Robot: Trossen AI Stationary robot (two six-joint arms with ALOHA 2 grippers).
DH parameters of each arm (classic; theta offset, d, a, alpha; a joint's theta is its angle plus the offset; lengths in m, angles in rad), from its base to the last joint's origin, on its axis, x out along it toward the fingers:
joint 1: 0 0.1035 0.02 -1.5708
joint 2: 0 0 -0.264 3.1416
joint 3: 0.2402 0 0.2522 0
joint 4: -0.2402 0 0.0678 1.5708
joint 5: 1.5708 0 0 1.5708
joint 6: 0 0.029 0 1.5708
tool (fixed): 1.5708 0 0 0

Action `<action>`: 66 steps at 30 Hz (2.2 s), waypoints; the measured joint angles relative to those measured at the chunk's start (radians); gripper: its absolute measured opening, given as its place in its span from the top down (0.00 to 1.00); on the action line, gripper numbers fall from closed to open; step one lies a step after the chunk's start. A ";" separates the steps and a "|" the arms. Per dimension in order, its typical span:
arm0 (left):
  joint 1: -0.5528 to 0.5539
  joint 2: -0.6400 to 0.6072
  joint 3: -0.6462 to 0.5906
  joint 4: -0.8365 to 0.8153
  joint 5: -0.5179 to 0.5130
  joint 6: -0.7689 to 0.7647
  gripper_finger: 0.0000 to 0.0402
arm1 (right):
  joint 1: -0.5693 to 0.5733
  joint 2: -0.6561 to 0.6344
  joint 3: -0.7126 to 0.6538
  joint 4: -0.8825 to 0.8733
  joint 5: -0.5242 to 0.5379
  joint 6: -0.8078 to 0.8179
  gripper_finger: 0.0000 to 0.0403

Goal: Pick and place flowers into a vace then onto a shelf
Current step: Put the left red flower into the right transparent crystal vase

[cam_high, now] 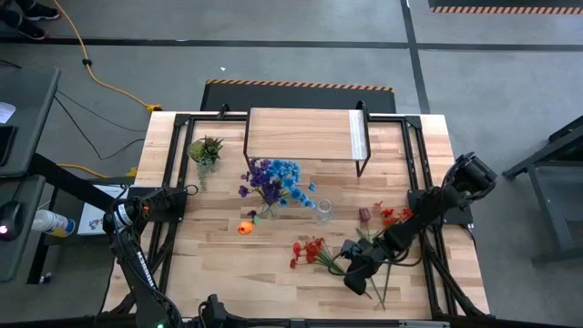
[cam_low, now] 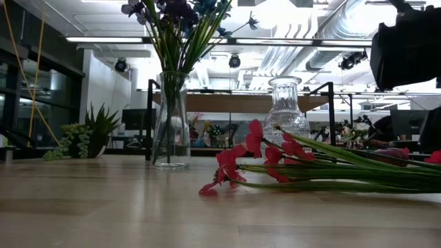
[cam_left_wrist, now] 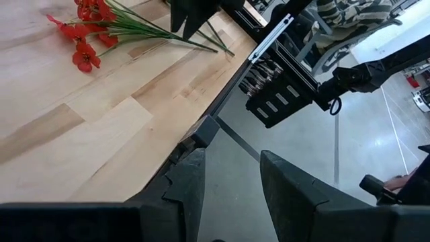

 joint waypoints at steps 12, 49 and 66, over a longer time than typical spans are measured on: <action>0.000 0.000 0.000 -0.005 0.000 0.000 0.56 | 0.000 0.081 0.004 0.055 0.004 0.008 0.58; 0.000 0.000 0.000 -0.018 0.007 0.000 0.56 | 0.000 0.085 -0.003 0.197 -0.030 0.034 0.99; 0.000 0.000 0.000 -0.018 0.021 0.000 0.56 | 0.000 -0.203 -0.002 0.215 0.175 -0.019 1.00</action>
